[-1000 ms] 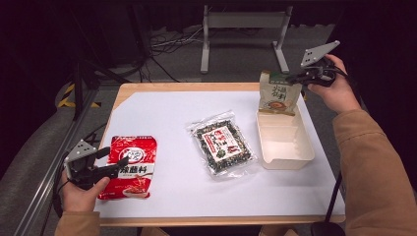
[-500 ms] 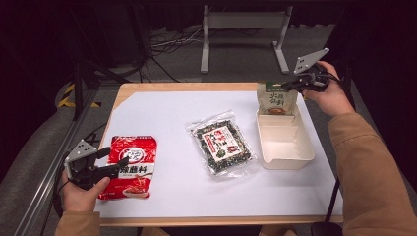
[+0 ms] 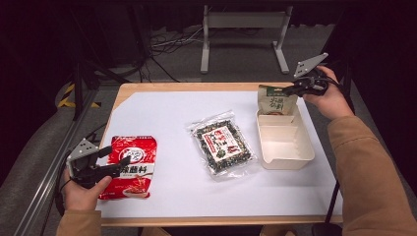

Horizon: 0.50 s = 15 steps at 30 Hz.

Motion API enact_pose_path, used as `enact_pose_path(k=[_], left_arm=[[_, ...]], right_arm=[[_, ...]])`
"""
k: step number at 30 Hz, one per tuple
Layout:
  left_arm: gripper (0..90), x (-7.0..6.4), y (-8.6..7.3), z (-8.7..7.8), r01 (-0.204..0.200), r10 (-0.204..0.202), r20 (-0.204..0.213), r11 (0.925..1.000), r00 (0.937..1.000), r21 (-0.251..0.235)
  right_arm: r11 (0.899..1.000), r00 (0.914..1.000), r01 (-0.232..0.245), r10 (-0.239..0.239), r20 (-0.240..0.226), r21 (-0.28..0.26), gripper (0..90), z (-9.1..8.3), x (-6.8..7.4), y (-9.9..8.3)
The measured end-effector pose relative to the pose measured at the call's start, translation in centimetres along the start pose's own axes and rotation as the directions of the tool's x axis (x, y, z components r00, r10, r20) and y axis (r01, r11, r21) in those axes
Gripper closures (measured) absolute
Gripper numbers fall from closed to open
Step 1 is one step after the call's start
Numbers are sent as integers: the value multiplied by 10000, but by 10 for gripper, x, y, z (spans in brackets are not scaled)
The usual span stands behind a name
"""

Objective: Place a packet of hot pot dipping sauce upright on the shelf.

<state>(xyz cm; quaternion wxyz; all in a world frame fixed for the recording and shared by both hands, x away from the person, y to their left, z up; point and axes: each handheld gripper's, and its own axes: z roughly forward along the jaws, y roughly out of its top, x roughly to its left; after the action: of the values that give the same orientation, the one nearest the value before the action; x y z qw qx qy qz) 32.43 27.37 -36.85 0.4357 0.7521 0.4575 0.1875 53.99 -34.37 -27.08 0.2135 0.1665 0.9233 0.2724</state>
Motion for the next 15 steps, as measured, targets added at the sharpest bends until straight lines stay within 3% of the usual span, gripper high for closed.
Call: enact_pose_path(k=[8, 15], left_arm=[[240, -1, 3, 4, -78, 78, 84, 10000, 9999, 24], [239, -2, 5, 8, -129, 128, 187, 9999, 9997, 42]], right_arm=[[9997, 9997, -227, 228, 74, -119, 843, -2, 1, -6], [9979, 9974, -554, 568, 434, -325, 691, -5, 3, -6]])
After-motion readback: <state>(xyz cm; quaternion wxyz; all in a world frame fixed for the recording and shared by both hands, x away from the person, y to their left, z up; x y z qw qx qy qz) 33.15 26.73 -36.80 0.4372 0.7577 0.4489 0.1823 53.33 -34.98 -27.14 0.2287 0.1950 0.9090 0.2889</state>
